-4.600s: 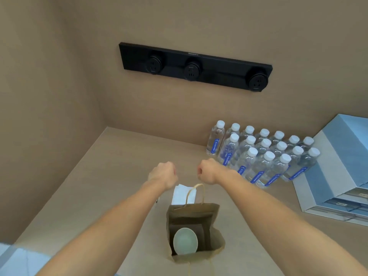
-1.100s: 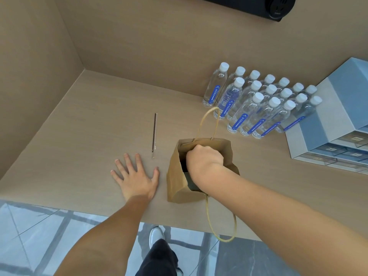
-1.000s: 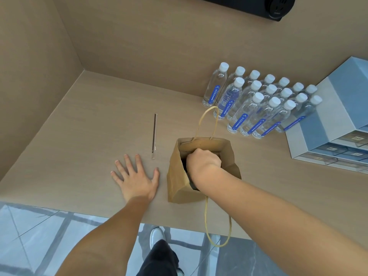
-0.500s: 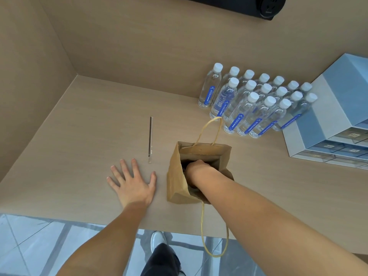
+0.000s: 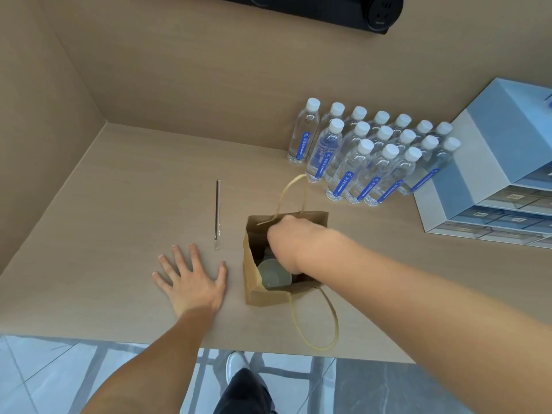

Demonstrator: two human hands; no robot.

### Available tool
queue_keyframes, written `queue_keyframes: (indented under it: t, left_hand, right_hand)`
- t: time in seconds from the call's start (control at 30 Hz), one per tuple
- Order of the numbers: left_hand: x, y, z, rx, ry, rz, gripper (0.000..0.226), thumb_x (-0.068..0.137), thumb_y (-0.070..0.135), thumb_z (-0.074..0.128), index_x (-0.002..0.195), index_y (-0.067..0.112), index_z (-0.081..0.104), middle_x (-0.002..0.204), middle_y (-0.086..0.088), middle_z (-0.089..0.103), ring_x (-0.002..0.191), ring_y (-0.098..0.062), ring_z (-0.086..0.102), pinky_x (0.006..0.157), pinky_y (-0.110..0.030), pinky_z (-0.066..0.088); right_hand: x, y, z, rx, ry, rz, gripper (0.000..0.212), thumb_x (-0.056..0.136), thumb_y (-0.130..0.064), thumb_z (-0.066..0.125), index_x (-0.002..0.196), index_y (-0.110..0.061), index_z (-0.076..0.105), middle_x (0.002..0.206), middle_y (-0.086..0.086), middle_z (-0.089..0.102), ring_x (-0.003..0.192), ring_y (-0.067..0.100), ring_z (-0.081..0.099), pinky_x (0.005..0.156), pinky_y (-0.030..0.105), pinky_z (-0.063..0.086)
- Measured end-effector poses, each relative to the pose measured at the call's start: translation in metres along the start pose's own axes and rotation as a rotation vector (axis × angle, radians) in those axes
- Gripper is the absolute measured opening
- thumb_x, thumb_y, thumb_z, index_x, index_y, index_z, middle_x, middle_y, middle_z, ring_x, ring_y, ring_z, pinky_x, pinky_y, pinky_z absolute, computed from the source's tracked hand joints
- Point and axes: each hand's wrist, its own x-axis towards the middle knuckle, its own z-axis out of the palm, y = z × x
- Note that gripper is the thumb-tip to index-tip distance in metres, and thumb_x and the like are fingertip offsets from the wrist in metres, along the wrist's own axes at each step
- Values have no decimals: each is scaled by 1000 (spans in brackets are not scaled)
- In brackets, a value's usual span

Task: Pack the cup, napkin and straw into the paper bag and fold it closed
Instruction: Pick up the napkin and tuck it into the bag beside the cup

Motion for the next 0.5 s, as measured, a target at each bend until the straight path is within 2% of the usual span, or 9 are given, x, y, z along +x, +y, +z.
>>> queue_keyframes:
  t: [0.07,0.1,0.17,0.23,0.3,0.37,0.43,0.5]
  left_hand:
    - [0,0,0,6,0,-2,89,84,77,8,157,26,12,166,-12,8,152,-41,-2,119,-61,-1]
    - [0,0,0,4,-1,-5,89,84,77,10,156,26,13,166,-12,9,152,-41,-2,119,-61,0]
    - [1,1,1,4,-3,-7,88,85,76,12,156,25,14,166,-12,10,151,-41,-1,119,-62,1]
    - [1,1,1,3,-6,-7,88,85,77,12,156,26,14,166,-12,10,151,-41,-1,119,-62,1]
    - [1,0,2,-1,-3,-8,88,84,77,12,156,26,14,166,-12,11,151,-41,0,119,-61,1]
    - [1,0,2,-1,2,-11,89,84,78,11,156,26,15,166,-11,11,152,-41,0,119,-61,2]
    - [1,1,2,1,0,-15,89,84,78,9,157,27,13,167,-10,10,152,-40,-2,119,-61,2]
    - [1,1,3,0,0,-14,89,84,79,9,157,28,10,167,-9,7,152,-39,-4,120,-60,1]
  right_hand:
    - [-20,4,-20,-79,73,-45,8,90,-4,55,96,-5,60,79,9,44,57,21,46,50,30,42]
    - [-28,9,-29,-83,104,-53,11,89,-3,54,78,-5,51,70,7,38,53,20,42,45,27,35]
    - [-44,25,-46,-120,132,-64,28,87,-3,52,61,-8,44,62,7,41,53,23,45,44,24,32]
    - [-55,46,-61,-160,143,-43,28,87,-8,54,61,-16,47,61,2,50,58,24,51,48,25,41]
    - [-56,70,-71,-74,183,14,32,87,-15,58,59,-23,45,59,-4,55,54,18,56,55,26,48]
    - [-44,85,-76,-57,247,45,30,89,-16,57,61,-22,48,62,-3,58,53,15,55,58,27,49]
    - [-25,91,-81,-78,294,27,19,90,-11,50,73,-13,58,75,4,62,65,22,56,63,30,48]
    - [-3,91,-84,-74,325,-23,23,89,-7,43,89,-11,66,87,9,64,82,28,61,70,36,53]
